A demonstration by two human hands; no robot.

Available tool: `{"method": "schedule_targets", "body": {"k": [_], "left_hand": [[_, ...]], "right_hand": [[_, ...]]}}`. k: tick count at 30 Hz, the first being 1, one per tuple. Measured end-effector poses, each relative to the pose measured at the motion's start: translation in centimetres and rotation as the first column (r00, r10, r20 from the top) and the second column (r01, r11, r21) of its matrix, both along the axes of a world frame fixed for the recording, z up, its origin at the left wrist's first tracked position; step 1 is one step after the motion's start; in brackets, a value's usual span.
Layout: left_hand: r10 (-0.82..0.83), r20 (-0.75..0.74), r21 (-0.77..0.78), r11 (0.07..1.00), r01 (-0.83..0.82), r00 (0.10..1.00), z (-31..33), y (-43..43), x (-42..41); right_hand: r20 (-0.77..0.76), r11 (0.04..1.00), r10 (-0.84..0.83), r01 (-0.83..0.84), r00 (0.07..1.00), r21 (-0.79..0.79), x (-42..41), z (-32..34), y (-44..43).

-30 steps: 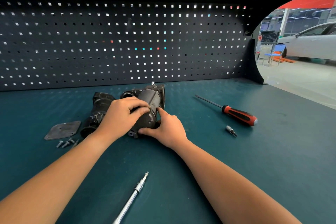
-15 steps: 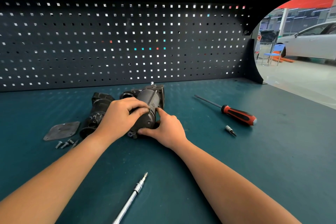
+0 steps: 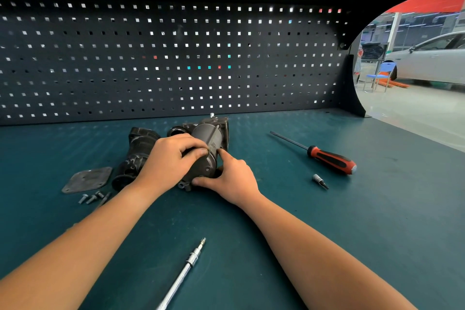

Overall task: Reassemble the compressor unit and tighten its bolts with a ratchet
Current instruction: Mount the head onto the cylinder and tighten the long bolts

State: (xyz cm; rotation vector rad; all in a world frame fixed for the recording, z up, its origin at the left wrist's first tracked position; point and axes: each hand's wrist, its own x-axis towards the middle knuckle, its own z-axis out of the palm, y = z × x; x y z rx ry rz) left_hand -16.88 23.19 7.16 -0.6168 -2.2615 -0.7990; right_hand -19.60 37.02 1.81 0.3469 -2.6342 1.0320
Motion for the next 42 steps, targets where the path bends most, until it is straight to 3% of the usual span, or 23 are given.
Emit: {"method": "schedule_targets", "body": {"k": [7,14,19,24,28,32,35,40,42], "left_hand": [[0.09,-0.017,-0.024,0.996,-0.091,0.996,0.1,0.0,-0.2],[0.22,-0.053,-0.233,0.946,-0.226,0.974,1.5,-0.2,-0.4],[0.121,0.127,-0.046,0.992,-0.116,0.984,1.2,-0.5,-0.6],[0.079,0.143,0.187,0.977,-0.106,0.987,1.6,-4.0,0.7],[0.347,0.255,-0.015,0.935,-0.355,0.903,0.8,-10.8,2.4],[0.532,0.423,-0.02,0.815,-0.579,0.734,-0.9,-17.4,4.5],[0.463,0.572,-0.056,0.845,-0.531,0.677,-2.4,-19.7,6.5],[0.425,0.525,-0.15,0.899,-0.411,0.738,-2.1,-19.3,8.0],[0.443,0.602,-0.261,0.895,-0.361,0.664,-0.7,-18.6,9.0]], "right_hand": [[0.004,1.0,0.001,-0.001,1.0,-0.004,0.0,0.1,0.0],[0.026,0.999,0.013,-0.012,1.0,-0.039,0.0,0.0,0.0],[0.065,0.993,0.02,-0.012,0.998,-0.114,-0.1,0.1,0.3],[0.061,0.974,0.021,-0.007,0.998,-0.227,-0.3,0.1,0.6],[0.069,0.909,0.03,0.001,0.997,-0.417,-0.4,0.2,0.8],[0.163,0.879,0.036,0.046,0.986,-0.475,-0.7,0.1,0.9],[0.153,0.845,-0.005,0.086,0.988,-0.527,-0.9,0.2,0.9],[0.157,0.812,-0.052,0.134,0.986,-0.568,-1.0,0.0,1.2],[0.154,0.819,-0.06,0.137,0.986,-0.558,-0.9,0.0,1.3]]}}
